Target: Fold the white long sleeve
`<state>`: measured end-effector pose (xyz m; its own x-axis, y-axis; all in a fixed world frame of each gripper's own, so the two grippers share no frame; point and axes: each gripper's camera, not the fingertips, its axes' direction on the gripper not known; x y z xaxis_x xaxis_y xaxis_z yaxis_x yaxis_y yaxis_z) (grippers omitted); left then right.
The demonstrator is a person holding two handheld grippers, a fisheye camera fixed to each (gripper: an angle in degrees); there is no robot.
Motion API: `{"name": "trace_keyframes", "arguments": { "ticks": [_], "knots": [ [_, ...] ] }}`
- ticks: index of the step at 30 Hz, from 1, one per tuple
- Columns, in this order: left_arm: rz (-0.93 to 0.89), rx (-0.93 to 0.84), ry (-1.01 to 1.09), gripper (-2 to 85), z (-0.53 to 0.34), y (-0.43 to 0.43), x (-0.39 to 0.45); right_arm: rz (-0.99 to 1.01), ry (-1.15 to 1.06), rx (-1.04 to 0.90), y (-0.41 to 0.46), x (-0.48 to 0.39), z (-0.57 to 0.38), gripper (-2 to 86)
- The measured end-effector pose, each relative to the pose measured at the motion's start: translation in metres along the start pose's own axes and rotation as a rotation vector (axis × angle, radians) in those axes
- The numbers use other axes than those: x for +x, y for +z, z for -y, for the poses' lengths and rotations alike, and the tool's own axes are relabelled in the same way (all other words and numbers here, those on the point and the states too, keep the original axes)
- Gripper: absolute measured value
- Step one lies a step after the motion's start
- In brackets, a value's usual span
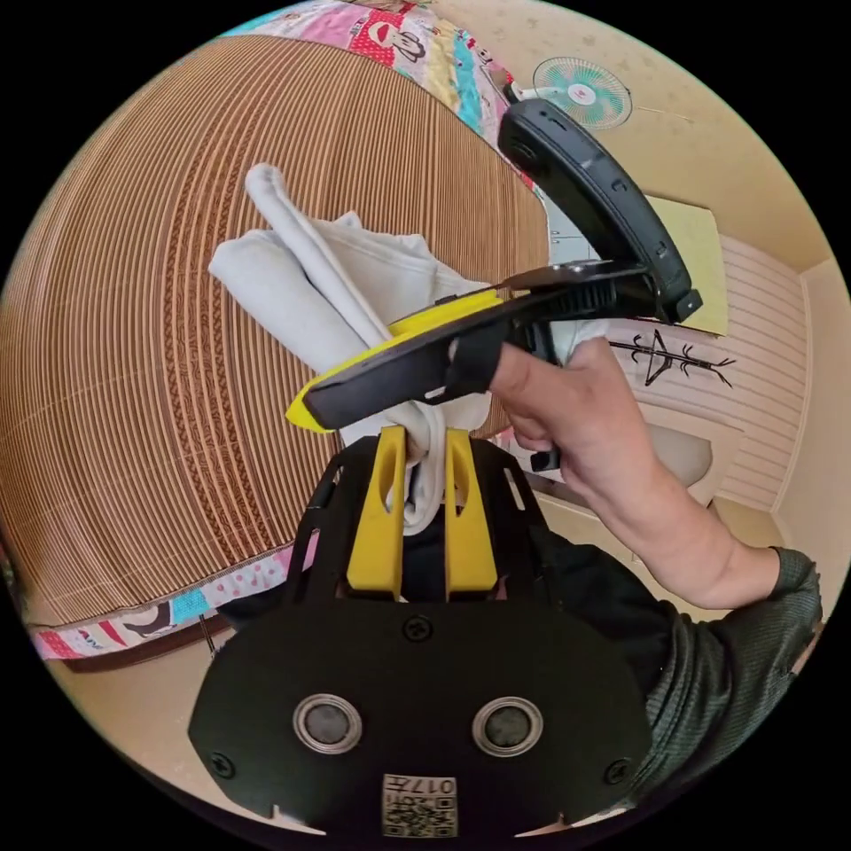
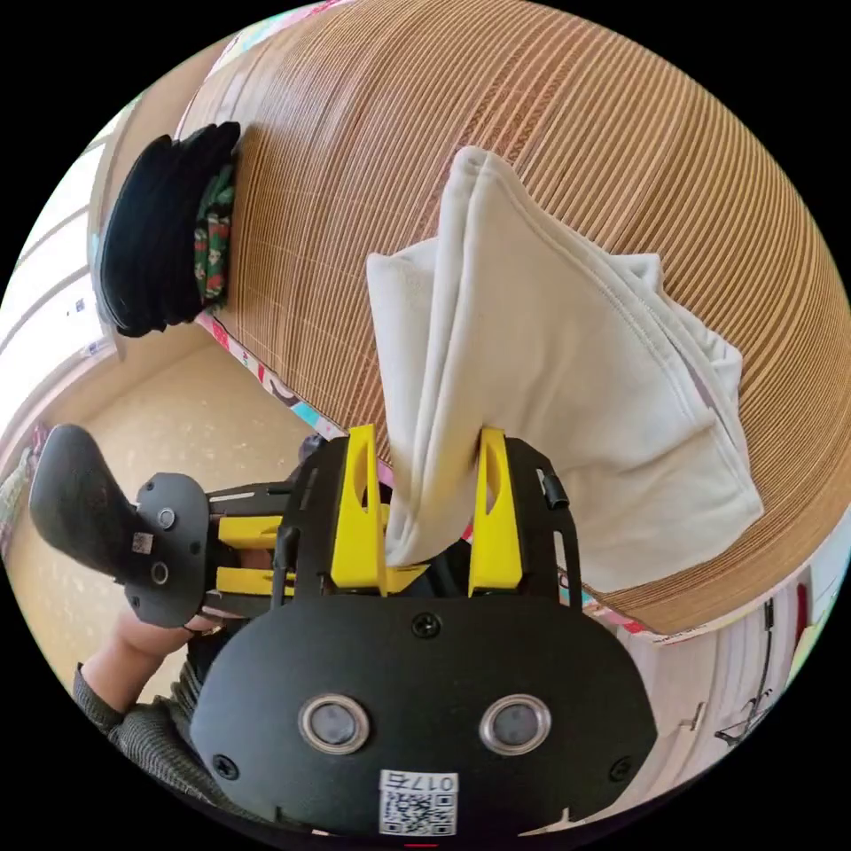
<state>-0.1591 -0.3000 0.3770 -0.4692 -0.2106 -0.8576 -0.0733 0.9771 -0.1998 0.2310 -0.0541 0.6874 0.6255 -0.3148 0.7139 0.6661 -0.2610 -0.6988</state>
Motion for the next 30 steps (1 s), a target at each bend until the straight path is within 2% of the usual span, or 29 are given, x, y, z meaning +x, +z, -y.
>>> {"name": "trace_keyframes", "arguments": {
  "ticks": [1, 2, 3, 5, 8, 10, 12, 14, 16, 18, 22, 24, 28, 30],
  "knots": [
    [0.034, 0.005, 0.016, 7.5, 0.000, 0.005, 0.008, -0.108, -0.038, -0.020, 0.000, -0.004, -0.001, 11.9],
    [0.027, 0.015, 0.022, 7.9, 0.000, 0.008, 0.013, -0.121, -0.060, -0.019, -0.003, -0.003, -0.004, 10.3],
    [0.001, 0.024, 0.026, 8.3, -0.001, 0.009, 0.014, -0.071, -0.095, 0.002, -0.012, 0.004, -0.014, 9.4],
    [-0.217, 0.077, 0.082, 10.8, -0.009, 0.004, 0.016, 0.050, -0.131, 0.086, -0.031, 0.029, -0.042, 8.5],
    [-0.394, 0.124, 0.131, 10.4, -0.017, -0.002, 0.013, 0.338, -0.189, 0.265, -0.055, 0.101, -0.115, 8.2],
    [-0.390, 0.123, 0.099, 11.7, -0.017, 0.001, 0.008, 0.590, -0.192, 0.383, -0.053, 0.177, -0.181, 8.1],
    [-0.377, 0.092, 0.070, 13.2, -0.012, 0.013, 0.003, 0.692, -0.130, 0.473, -0.042, 0.234, -0.229, 8.1],
    [-0.358, 0.041, 0.036, 14.5, 0.002, 0.036, -0.004, 0.723, 0.070, 0.541, -0.021, 0.292, -0.273, 8.1],
    [-0.332, -0.006, 0.017, 15.6, 0.016, 0.058, -0.006, 0.674, 0.435, 0.557, 0.012, 0.356, -0.330, 8.4],
    [-0.290, -0.054, 0.007, 16.5, 0.033, 0.080, -0.007, 0.647, 0.570, 0.576, 0.027, 0.380, -0.362, 9.0],
    [-0.176, -0.123, -0.027, 18.0, 0.081, 0.128, -0.019, 0.755, 0.537, 0.679, 0.046, 0.396, -0.386, 17.2],
    [-0.149, -0.147, -0.061, 18.7, 0.102, 0.146, -0.030, 0.764, 0.496, 0.687, 0.050, 0.394, -0.378, 18.5],
    [-0.090, -0.250, -0.132, 20.1, 0.145, 0.183, -0.057, 0.751, 0.391, 0.583, 0.069, 0.376, -0.336, 19.8],
    [-0.128, -0.301, -0.103, 19.2, 0.157, 0.194, -0.061, 0.832, 0.342, 0.542, 0.086, 0.363, -0.317, 19.7]
  ]
}}
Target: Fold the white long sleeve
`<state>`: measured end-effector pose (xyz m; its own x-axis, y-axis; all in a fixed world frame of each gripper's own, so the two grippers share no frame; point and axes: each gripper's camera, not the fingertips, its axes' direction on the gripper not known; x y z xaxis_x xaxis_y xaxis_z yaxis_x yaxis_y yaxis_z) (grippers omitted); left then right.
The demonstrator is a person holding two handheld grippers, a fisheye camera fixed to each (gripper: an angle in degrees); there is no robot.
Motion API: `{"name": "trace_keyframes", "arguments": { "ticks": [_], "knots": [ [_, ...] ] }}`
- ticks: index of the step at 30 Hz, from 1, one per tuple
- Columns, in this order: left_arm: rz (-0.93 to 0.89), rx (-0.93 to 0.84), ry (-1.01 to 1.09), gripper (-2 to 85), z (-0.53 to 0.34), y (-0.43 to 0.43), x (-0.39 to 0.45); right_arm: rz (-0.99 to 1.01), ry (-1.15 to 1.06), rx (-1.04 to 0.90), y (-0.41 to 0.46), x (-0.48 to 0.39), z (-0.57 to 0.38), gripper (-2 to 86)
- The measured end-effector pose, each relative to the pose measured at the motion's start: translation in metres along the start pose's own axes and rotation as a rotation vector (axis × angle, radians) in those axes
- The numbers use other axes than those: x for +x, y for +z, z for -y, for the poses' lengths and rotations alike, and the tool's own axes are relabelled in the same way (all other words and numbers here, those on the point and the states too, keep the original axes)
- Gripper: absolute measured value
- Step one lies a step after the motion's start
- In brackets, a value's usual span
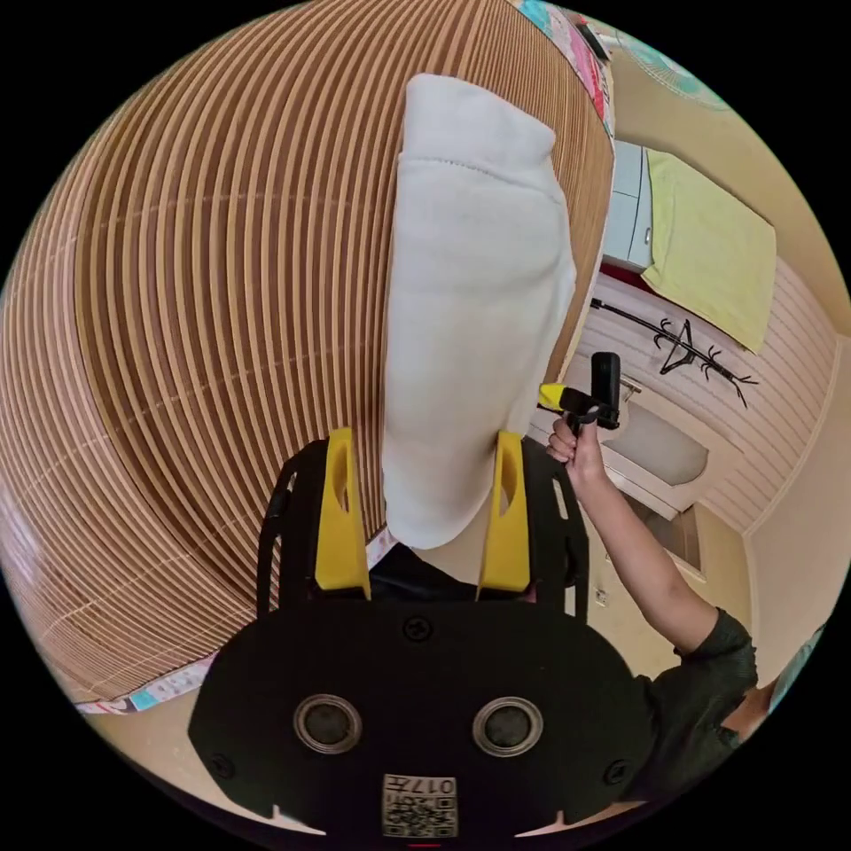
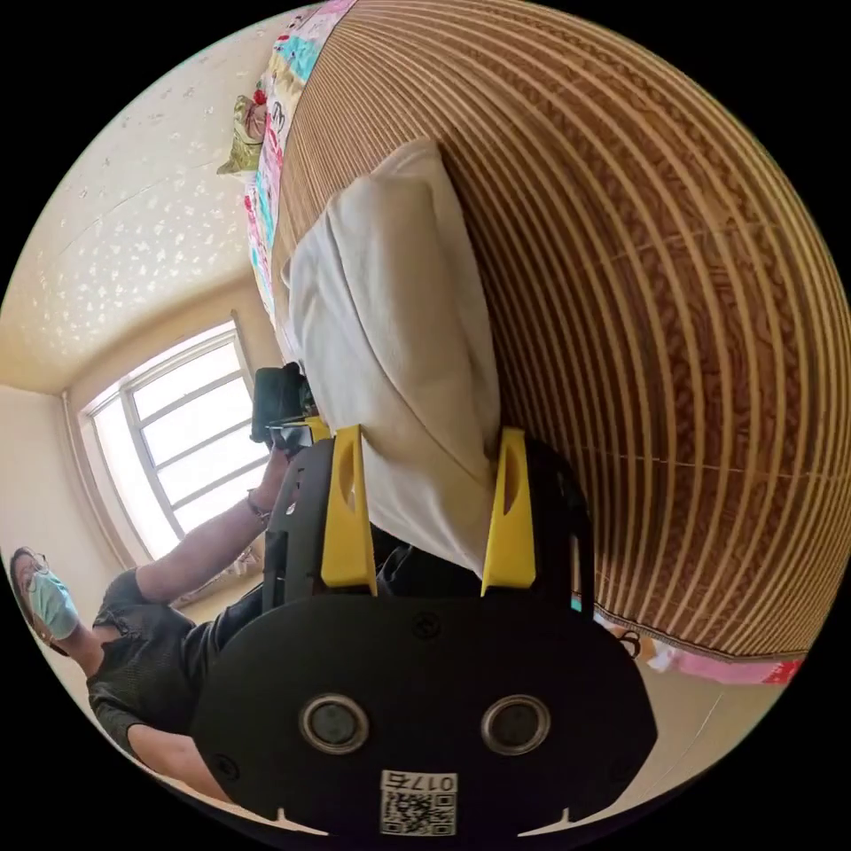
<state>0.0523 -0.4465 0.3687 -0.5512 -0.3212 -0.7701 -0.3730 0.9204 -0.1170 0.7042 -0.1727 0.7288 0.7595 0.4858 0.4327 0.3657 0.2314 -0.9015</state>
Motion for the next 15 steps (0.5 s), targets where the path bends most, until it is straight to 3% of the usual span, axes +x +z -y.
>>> {"name": "trace_keyframes", "arguments": {
  "ticks": [5, 7, 9, 15],
  "knots": [
    [-0.139, -0.176, -0.039, 14.4, 0.006, 0.007, -0.001, 0.103, 0.040, 0.029, 0.022, 0.008, -0.037, 16.6],
    [-0.124, -0.268, 0.024, 13.8, 0.000, 0.007, 0.021, 0.338, 0.024, -0.036, 0.028, 0.022, -0.066, 14.1],
    [-0.119, -0.339, 0.068, 13.7, -0.010, 0.009, 0.048, 0.427, -0.029, -0.025, 0.021, 0.024, -0.097, 13.1],
    [-0.068, -0.436, 0.279, 13.6, -0.022, 0.054, 0.184, 0.400, -0.107, 0.161, -0.077, 0.007, -0.194, 12.2]
  ]
}}
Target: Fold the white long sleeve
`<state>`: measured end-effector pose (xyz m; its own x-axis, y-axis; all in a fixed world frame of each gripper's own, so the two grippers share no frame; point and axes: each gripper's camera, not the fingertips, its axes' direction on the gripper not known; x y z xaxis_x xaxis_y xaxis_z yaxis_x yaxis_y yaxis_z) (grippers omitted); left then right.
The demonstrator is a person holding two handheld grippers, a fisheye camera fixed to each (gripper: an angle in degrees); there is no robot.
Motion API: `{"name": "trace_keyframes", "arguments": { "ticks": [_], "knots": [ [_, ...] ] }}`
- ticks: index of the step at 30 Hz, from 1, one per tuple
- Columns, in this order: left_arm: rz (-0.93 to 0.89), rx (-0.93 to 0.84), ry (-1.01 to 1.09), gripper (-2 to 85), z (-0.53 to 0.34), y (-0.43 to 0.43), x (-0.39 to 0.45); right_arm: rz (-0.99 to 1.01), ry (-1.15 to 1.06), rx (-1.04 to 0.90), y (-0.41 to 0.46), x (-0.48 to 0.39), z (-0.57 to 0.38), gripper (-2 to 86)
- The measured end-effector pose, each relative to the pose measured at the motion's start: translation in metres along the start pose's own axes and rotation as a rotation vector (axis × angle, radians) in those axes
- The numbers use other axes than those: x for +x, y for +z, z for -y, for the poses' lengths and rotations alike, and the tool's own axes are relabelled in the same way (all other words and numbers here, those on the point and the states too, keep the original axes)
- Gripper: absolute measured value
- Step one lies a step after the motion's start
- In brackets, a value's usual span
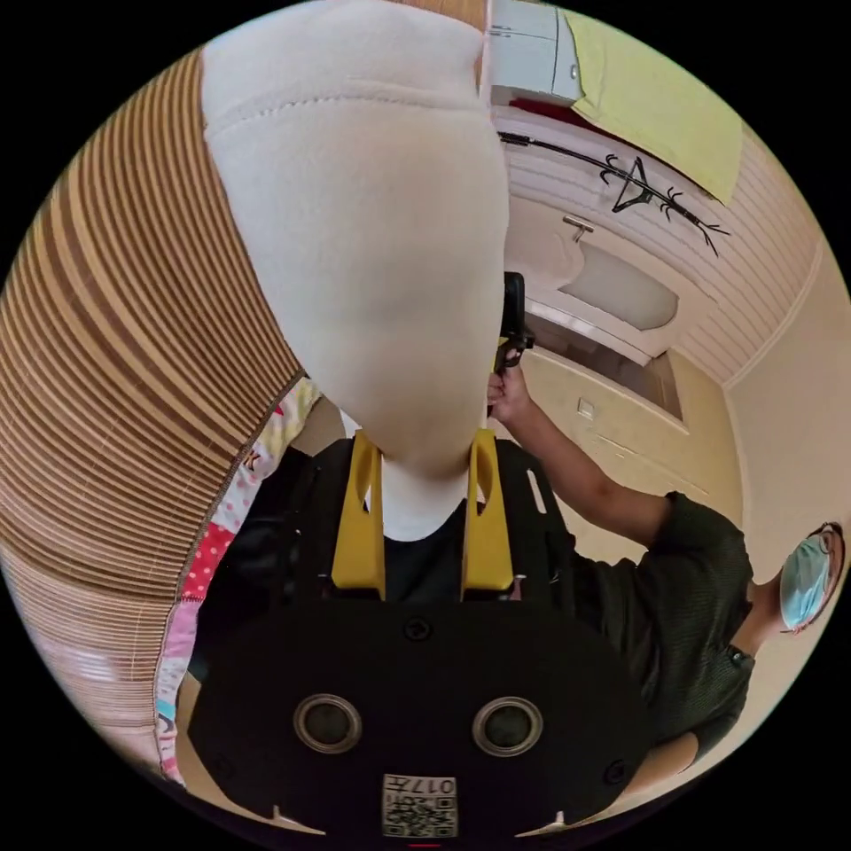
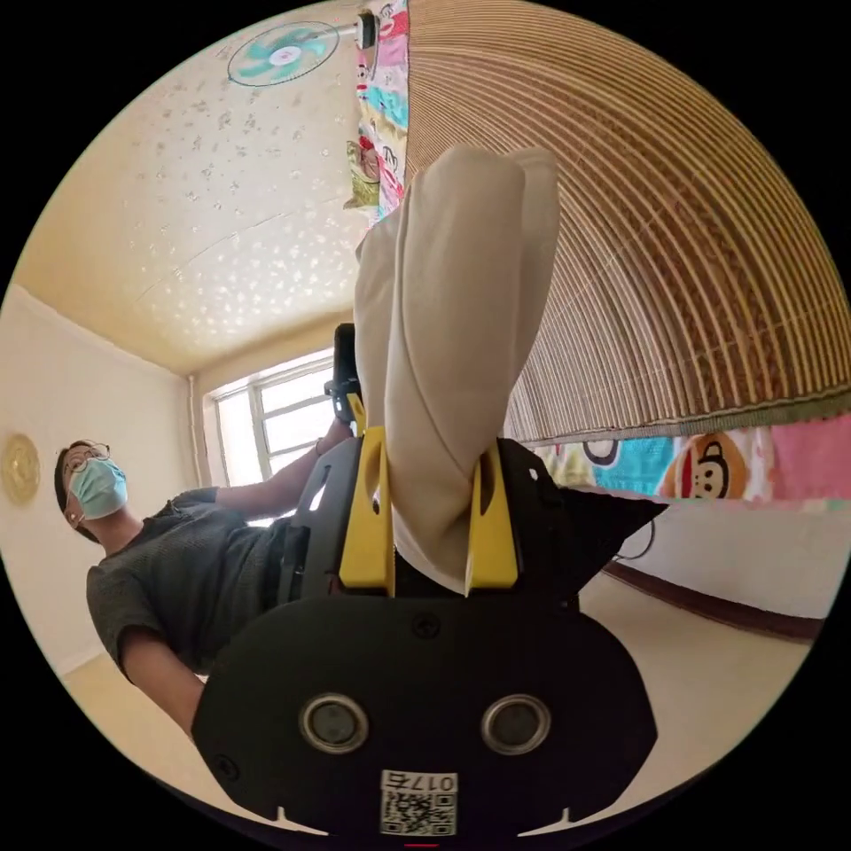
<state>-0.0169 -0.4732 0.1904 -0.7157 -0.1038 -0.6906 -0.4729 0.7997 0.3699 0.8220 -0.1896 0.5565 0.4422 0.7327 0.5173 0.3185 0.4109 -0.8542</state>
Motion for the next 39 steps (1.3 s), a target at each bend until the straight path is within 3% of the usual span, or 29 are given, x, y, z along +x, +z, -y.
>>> {"name": "trace_keyframes", "arguments": {
  "ticks": [5, 8, 11, 13, 18, 21, 23, 27, 29, 31, 35, 39],
  "knots": [
    [-0.061, 0.077, 0.223, 15.9, 0.088, 0.036, 0.128, -0.212, -0.106, 0.147, -0.128, -0.087, -0.012, 13.2],
    [-0.098, 0.088, 0.212, 19.8, 0.131, 0.048, 0.178, -0.403, -0.054, 0.327, -0.203, -0.123, -0.013, 14.3],
    [0.025, 0.038, 0.157, 20.4, 0.138, 0.049, 0.192, -0.607, 0.133, 0.532, -0.250, -0.127, -0.033, 13.7],
    [0.141, 0.024, 0.088, 19.4, 0.119, 0.039, 0.176, -0.721, 0.375, 0.626, -0.263, -0.107, -0.066, 9.7],
    [0.197, 0.041, -0.216, 9.8, -0.021, -0.013, 0.067, -0.597, 0.655, 0.542, -0.205, -0.014, -0.150, 1.6],
    [0.179, 0.137, -0.546, 6.4, -0.174, -0.048, -0.004, -0.499, 0.824, 0.449, -0.127, 0.047, -0.214, 0.7],
    [0.087, 0.334, -0.814, 3.6, -0.321, -0.061, -0.027, -0.424, 0.906, 0.433, -0.079, 0.071, -0.250, 0.5],
    [-0.184, 0.798, -0.992, -0.5, -0.516, -0.035, -0.011, -0.211, 1.044, 0.497, 0.013, 0.100, -0.304, 0.4],
    [-0.304, 1.023, -1.052, -0.8, -0.602, 0.010, 0.015, -0.125, 1.024, 0.536, 0.038, 0.104, -0.300, 0.4],
    [-0.367, 1.103, -1.091, -0.9, -0.642, 0.051, 0.036, -0.035, 0.934, 0.576, 0.060, 0.099, -0.271, 0.4],
    [-0.503, 1.160, -1.108, -0.9, -0.669, 0.143, 0.077, 0.066, 0.712, 0.549, 0.087, 0.067, -0.202, 0.4],
    [-0.448, 1.207, -1.022, -0.3, -0.662, 0.154, 0.114, 0.065, 0.441, 0.381, 0.120, 0.009, -0.132, 0.3]
  ]
}}
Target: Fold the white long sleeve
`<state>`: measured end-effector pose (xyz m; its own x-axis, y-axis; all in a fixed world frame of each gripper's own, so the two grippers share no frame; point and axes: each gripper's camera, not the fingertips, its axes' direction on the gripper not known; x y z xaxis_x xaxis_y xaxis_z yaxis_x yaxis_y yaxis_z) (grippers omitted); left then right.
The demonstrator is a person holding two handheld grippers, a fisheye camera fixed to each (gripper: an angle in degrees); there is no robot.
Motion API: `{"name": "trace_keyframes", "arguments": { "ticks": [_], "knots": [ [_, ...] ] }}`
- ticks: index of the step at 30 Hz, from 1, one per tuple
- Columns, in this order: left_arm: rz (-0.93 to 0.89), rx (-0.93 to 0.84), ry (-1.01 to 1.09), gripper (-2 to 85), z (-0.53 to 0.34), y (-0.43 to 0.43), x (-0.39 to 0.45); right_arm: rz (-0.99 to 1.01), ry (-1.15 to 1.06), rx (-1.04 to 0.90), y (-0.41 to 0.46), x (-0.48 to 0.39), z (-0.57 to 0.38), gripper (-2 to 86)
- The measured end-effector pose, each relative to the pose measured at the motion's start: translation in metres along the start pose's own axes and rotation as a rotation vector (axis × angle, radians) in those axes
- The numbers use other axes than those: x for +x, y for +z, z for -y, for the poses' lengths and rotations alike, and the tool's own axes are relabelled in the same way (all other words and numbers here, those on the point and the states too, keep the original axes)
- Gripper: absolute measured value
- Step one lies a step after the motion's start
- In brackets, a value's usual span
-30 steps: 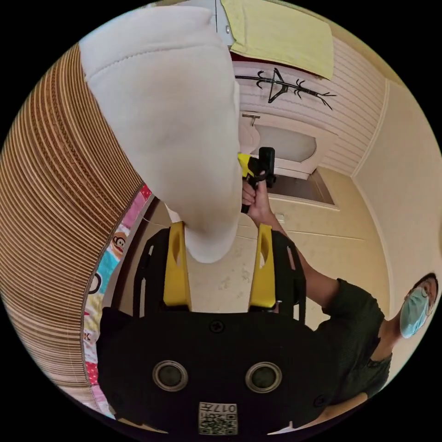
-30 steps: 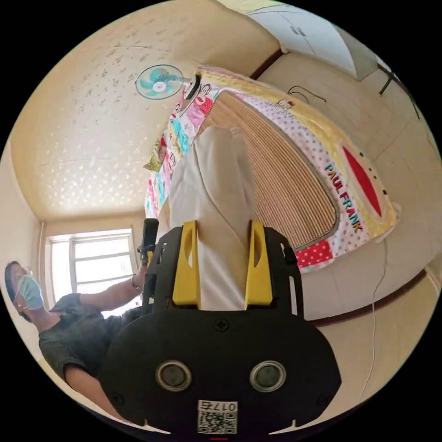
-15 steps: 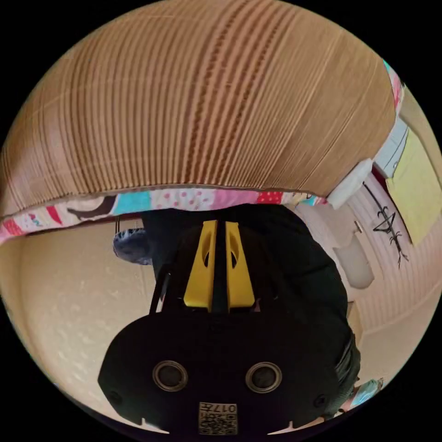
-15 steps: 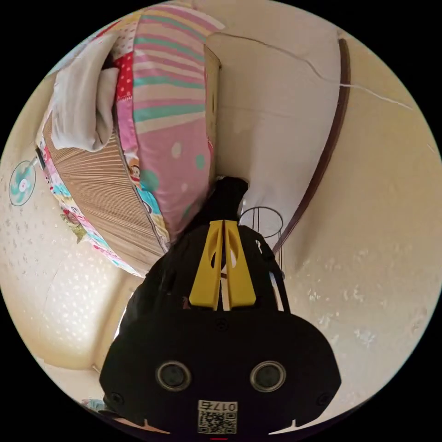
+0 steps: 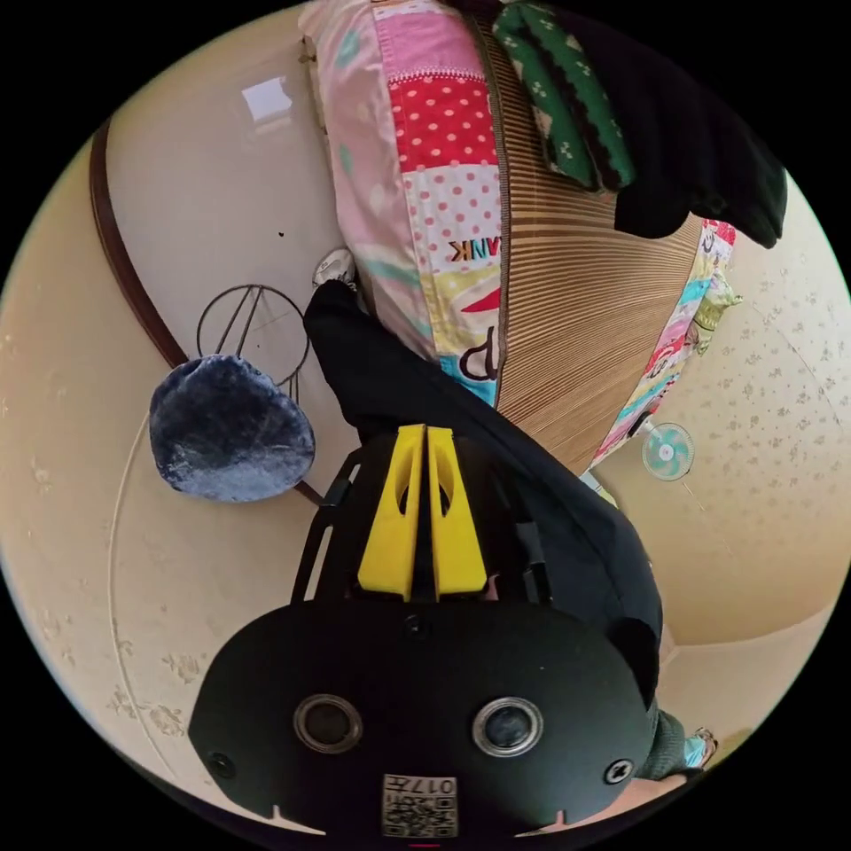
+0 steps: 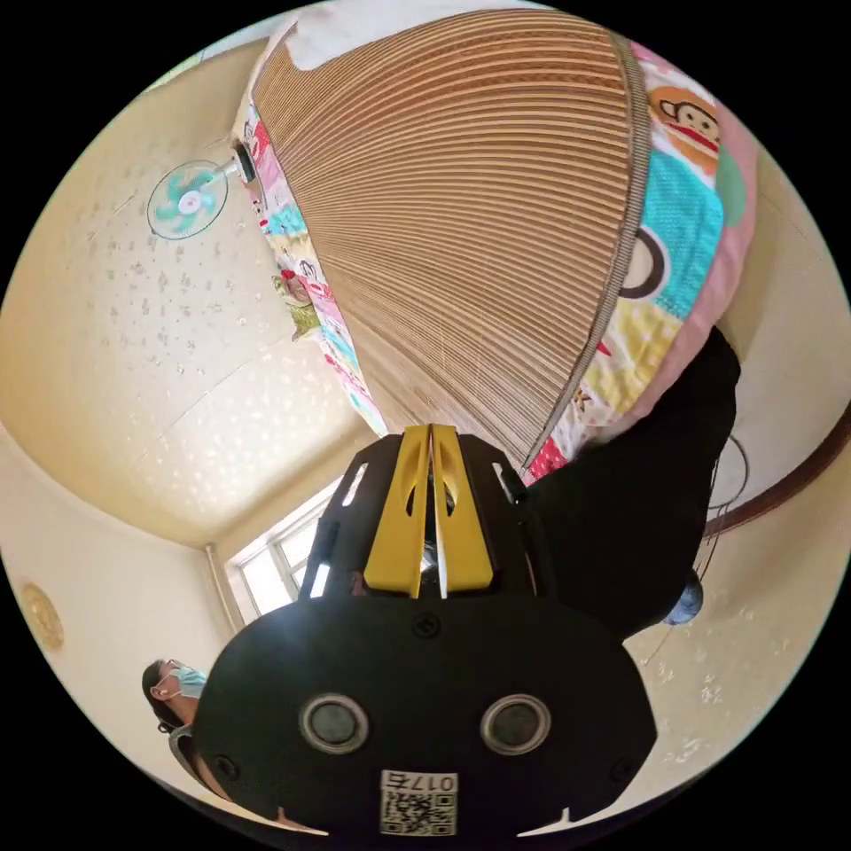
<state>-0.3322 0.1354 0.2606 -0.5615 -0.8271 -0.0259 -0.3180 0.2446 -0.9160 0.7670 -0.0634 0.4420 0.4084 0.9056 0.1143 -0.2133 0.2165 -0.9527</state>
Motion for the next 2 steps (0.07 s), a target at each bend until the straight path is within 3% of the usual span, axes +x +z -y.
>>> {"name": "trace_keyframes", "arguments": {
  "ticks": [2],
  "knots": [
    [0.051, 0.013, 0.133, 1.5, 0.001, -0.013, 0.048, -0.040, -0.065, -0.042, 0.017, -0.022, -0.001, 0.2]
  ]
}}
